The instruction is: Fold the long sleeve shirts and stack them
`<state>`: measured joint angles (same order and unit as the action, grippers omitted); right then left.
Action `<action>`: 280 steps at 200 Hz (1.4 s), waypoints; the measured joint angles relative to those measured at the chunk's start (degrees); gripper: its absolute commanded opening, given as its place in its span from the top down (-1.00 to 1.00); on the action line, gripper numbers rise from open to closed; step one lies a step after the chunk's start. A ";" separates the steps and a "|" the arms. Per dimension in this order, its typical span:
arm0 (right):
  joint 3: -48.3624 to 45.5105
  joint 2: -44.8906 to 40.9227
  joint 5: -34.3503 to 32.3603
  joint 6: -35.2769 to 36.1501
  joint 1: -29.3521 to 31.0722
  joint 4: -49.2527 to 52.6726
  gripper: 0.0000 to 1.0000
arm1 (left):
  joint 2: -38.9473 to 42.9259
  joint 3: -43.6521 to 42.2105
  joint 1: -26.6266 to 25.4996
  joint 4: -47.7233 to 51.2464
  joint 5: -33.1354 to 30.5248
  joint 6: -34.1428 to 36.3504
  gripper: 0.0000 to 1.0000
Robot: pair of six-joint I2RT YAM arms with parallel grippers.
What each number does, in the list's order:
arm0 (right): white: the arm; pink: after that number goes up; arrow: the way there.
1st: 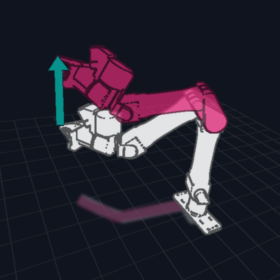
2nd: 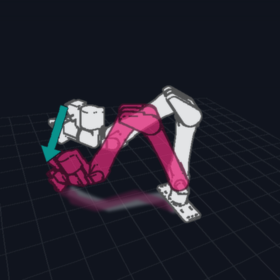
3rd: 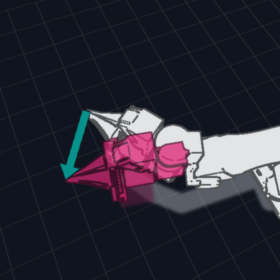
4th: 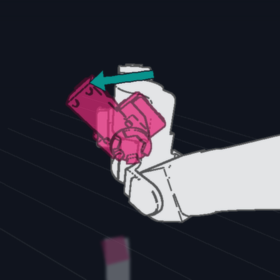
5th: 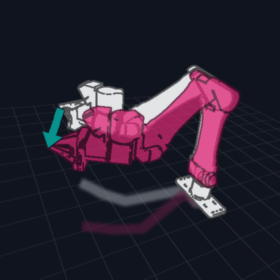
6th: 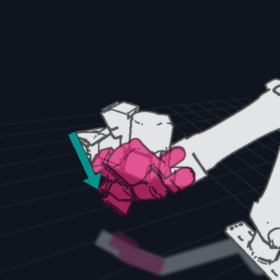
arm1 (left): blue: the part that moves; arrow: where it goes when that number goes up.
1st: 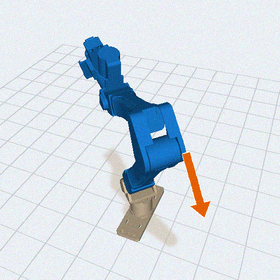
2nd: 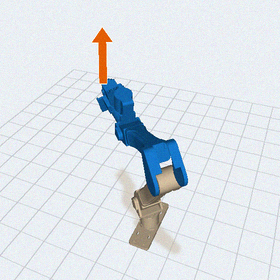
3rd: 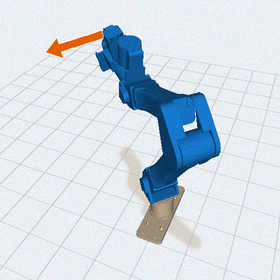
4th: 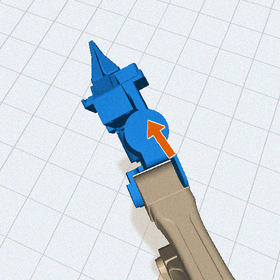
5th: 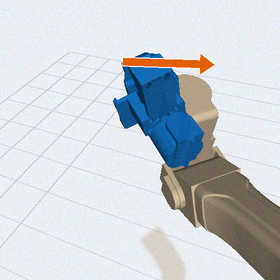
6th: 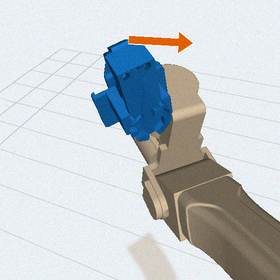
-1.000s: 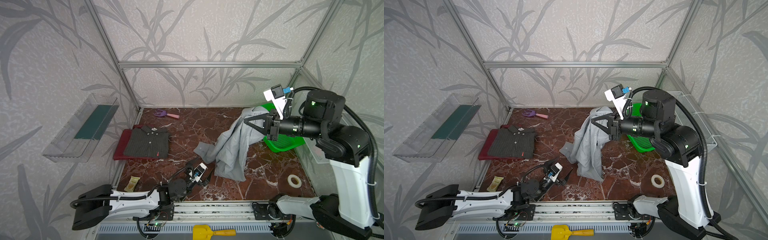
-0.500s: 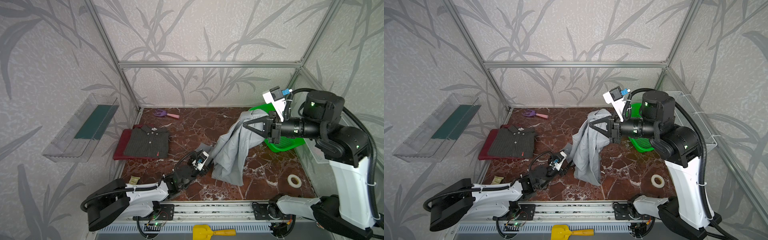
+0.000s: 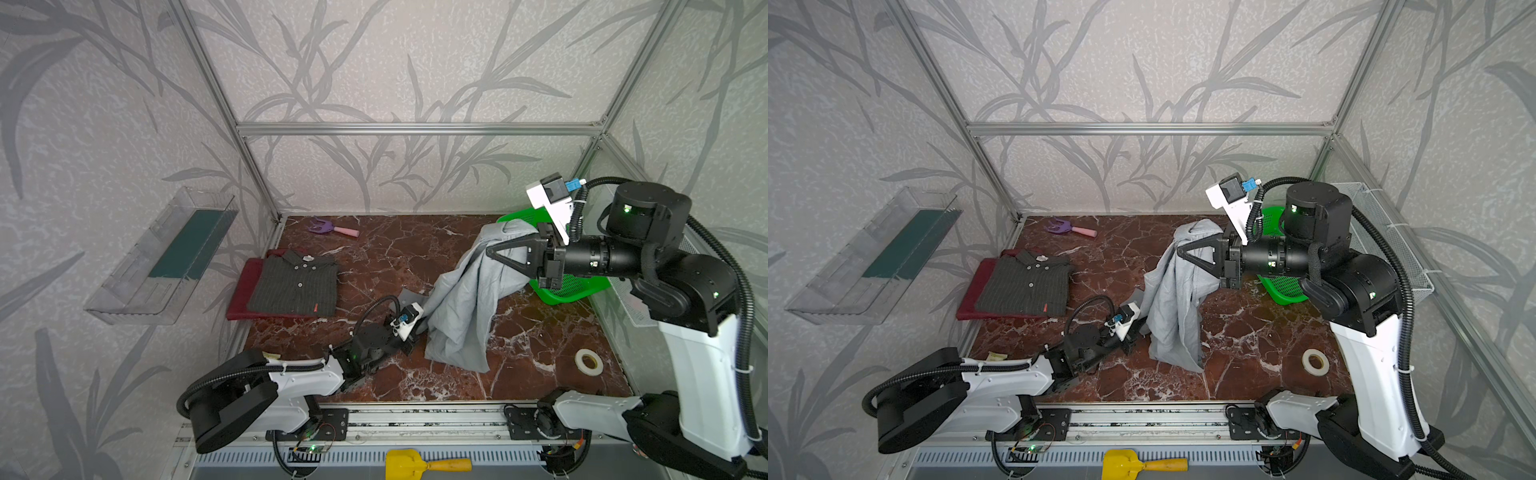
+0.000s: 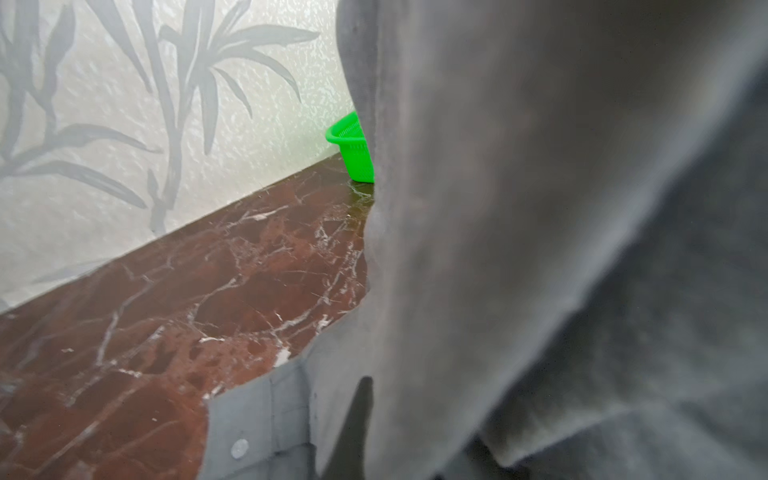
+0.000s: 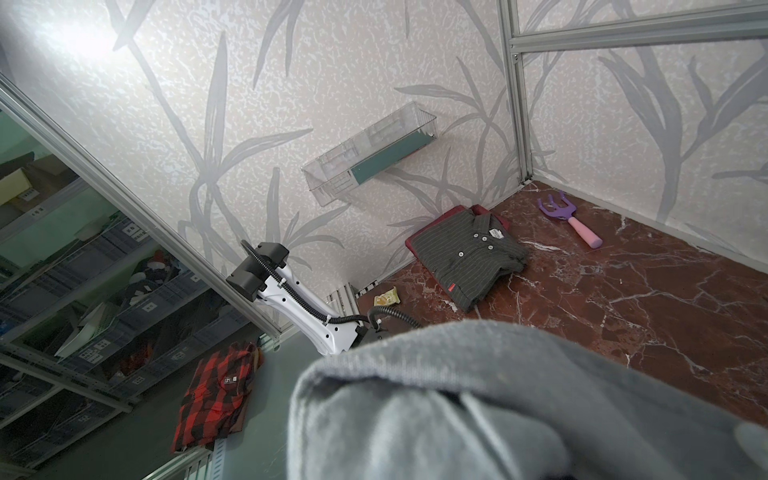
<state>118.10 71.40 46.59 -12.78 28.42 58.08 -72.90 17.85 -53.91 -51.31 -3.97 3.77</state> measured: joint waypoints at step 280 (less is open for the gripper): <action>-57.05 7.04 1.66 -50.93 -23.23 -65.99 1.00 | -4.76 66.25 18.38 41.92 -24.68 43.65 1.00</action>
<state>61.06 78.43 48.25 -63.70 5.19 -7.90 -77.67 84.09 -35.53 -9.39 -28.64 47.42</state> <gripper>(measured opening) 0.050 0.047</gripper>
